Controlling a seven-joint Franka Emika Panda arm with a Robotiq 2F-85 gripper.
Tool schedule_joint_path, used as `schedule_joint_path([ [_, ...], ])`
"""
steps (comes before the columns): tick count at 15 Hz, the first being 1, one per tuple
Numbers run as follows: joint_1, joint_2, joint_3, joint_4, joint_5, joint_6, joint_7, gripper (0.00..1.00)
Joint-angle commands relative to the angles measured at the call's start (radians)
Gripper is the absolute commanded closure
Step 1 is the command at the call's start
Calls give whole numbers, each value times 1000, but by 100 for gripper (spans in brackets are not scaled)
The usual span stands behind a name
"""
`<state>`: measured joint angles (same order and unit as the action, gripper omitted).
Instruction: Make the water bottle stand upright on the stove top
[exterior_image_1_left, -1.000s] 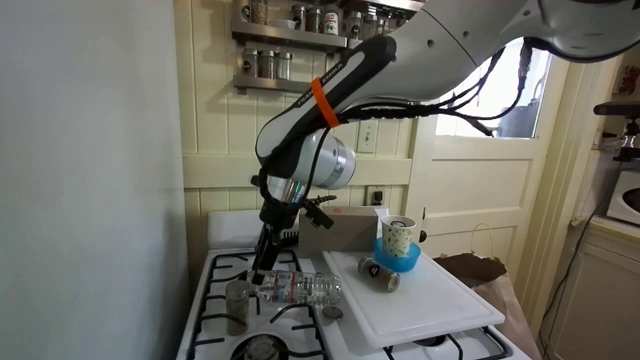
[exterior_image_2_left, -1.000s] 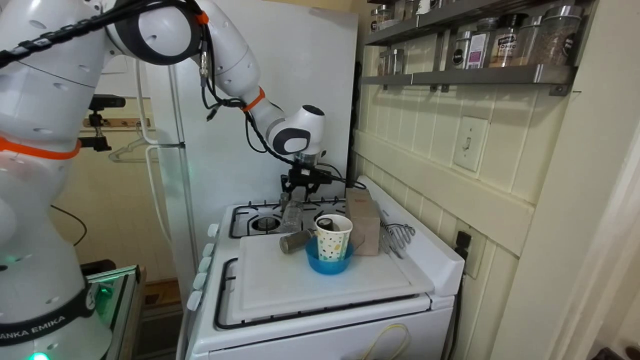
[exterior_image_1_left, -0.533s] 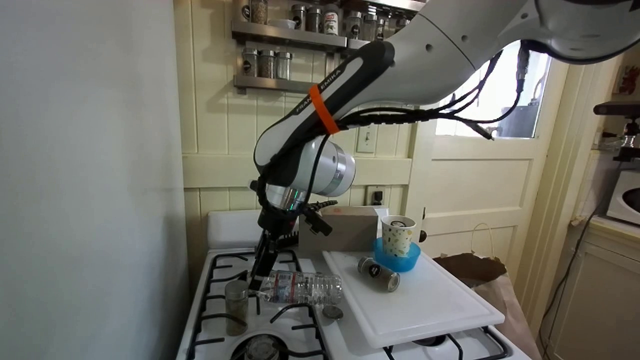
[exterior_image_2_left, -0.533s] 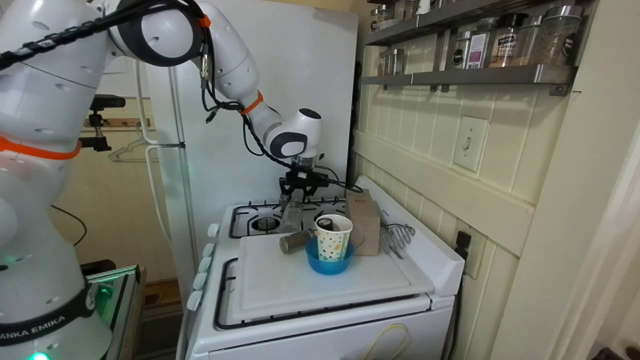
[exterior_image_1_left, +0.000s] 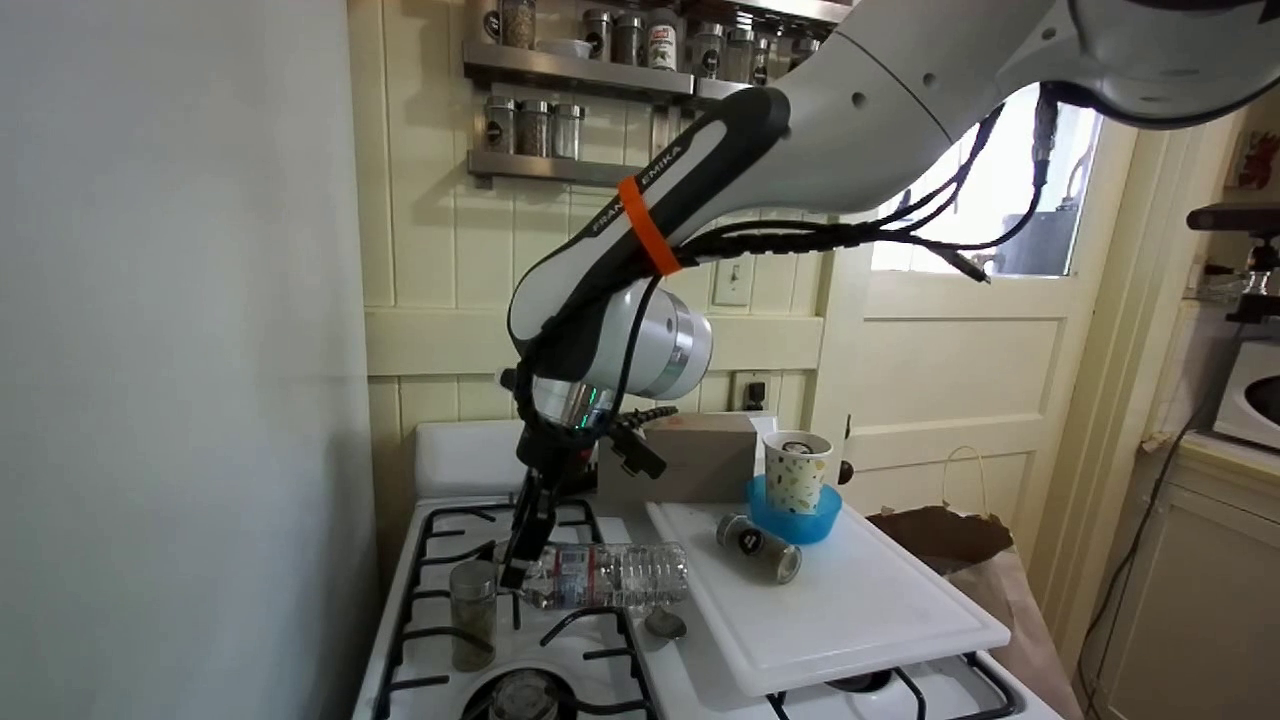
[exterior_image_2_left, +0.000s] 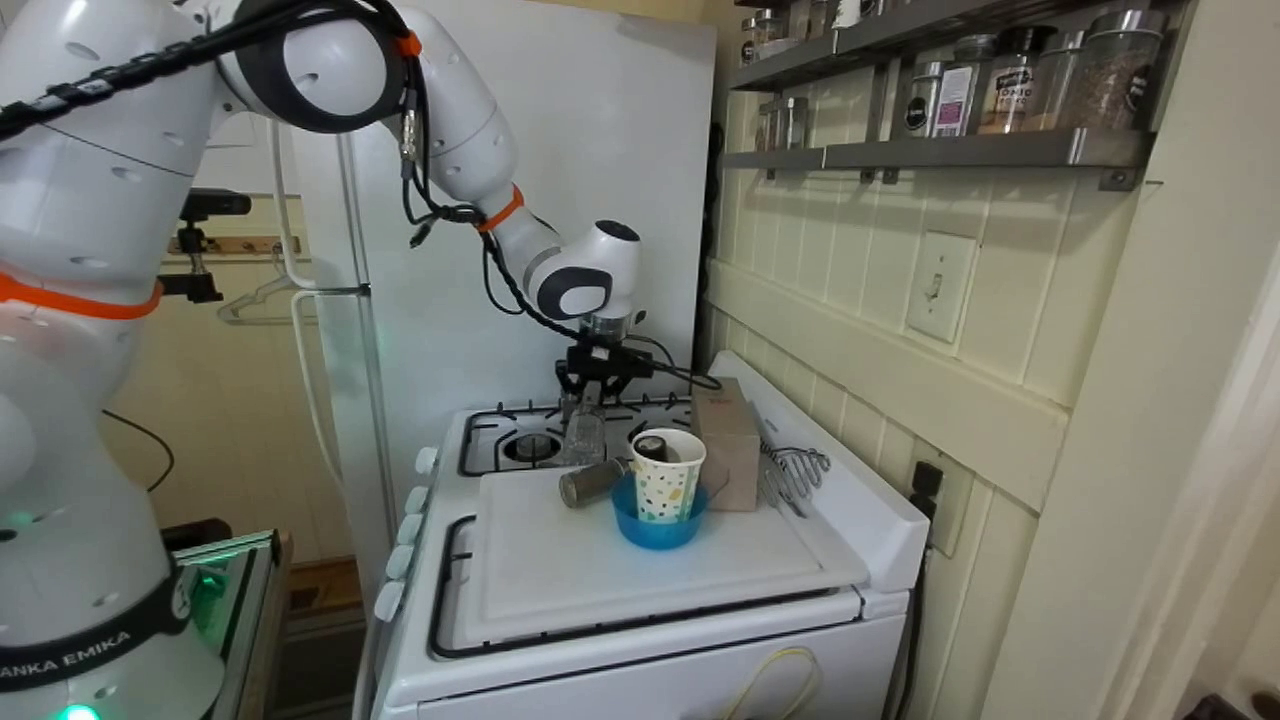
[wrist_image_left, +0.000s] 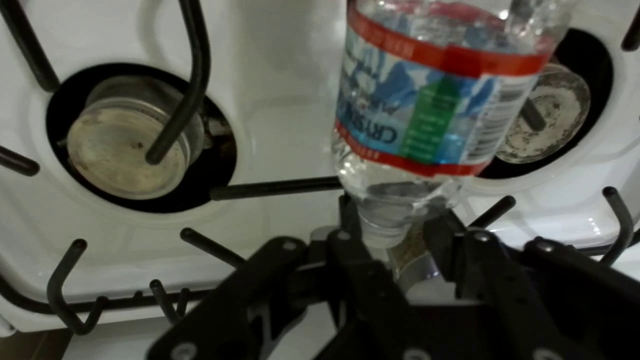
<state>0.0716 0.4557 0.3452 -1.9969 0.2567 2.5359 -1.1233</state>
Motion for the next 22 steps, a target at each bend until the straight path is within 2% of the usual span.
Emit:
schedule_joint_path([
  [1, 12, 15, -11, -21, -29, 27, 31, 36],
  [2, 14, 19, -11, -22, -33, 27, 32, 27],
  [3, 14, 22, -13, -24, -37, 26, 33, 25],
  [4, 14, 25, -13, -25, -41, 26, 33, 29],
  [5, 14, 29, -14, -26, -43, 27, 33, 43],
  [6, 14, 31, -14, -26, -47, 25, 33, 54],
  [7, 13, 30, -14, -26, -49, 31, 32, 56],
  [9, 10, 21, -8, -25, -46, 39, 28, 72],
  [13, 9, 1, -2, -16, -49, 39, 28, 86],
  [18, -15, -41, 42, -6, 7, 94, 16, 87],
  [22, -19, -70, 50, -5, 9, 142, 28, 87],
])
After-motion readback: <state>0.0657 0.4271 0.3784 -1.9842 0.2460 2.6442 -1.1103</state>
